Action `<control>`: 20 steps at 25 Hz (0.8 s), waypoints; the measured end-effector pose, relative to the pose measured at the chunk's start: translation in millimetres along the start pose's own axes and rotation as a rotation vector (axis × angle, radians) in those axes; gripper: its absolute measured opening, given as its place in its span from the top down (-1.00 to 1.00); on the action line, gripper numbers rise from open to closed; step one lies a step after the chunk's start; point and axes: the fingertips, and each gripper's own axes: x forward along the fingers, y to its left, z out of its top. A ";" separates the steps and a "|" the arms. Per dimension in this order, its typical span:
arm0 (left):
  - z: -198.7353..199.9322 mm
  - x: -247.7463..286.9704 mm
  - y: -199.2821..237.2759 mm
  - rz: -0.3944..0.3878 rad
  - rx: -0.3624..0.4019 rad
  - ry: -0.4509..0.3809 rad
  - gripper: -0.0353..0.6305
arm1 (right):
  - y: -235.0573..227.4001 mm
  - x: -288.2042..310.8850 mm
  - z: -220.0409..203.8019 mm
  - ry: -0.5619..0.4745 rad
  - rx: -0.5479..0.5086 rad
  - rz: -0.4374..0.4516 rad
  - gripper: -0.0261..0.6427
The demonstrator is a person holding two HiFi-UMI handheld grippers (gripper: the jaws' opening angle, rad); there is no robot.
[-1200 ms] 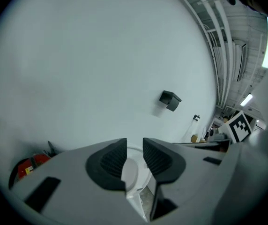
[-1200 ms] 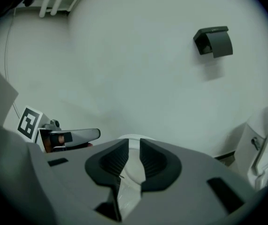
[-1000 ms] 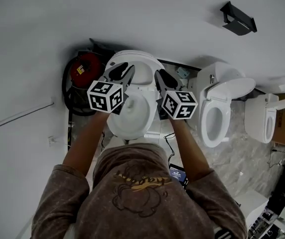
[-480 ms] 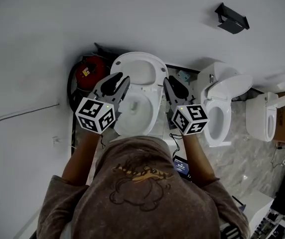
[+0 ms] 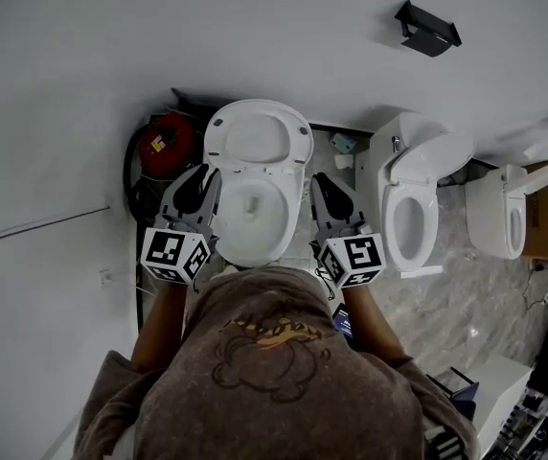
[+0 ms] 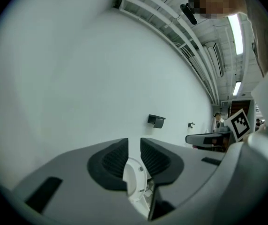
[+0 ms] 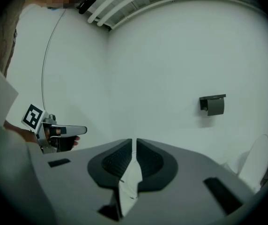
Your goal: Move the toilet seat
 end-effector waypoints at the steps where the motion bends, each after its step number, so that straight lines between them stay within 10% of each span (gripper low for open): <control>1: -2.0 -0.6 1.8 0.012 0.001 0.002 0.68 | -3.9 -2.4 -2.4 -0.001 -0.001 -0.014 0.85; 20: -25.4 -6.1 14.2 0.079 0.006 -0.005 0.86 | -26.3 -15.6 -40.8 0.005 0.026 -0.096 0.92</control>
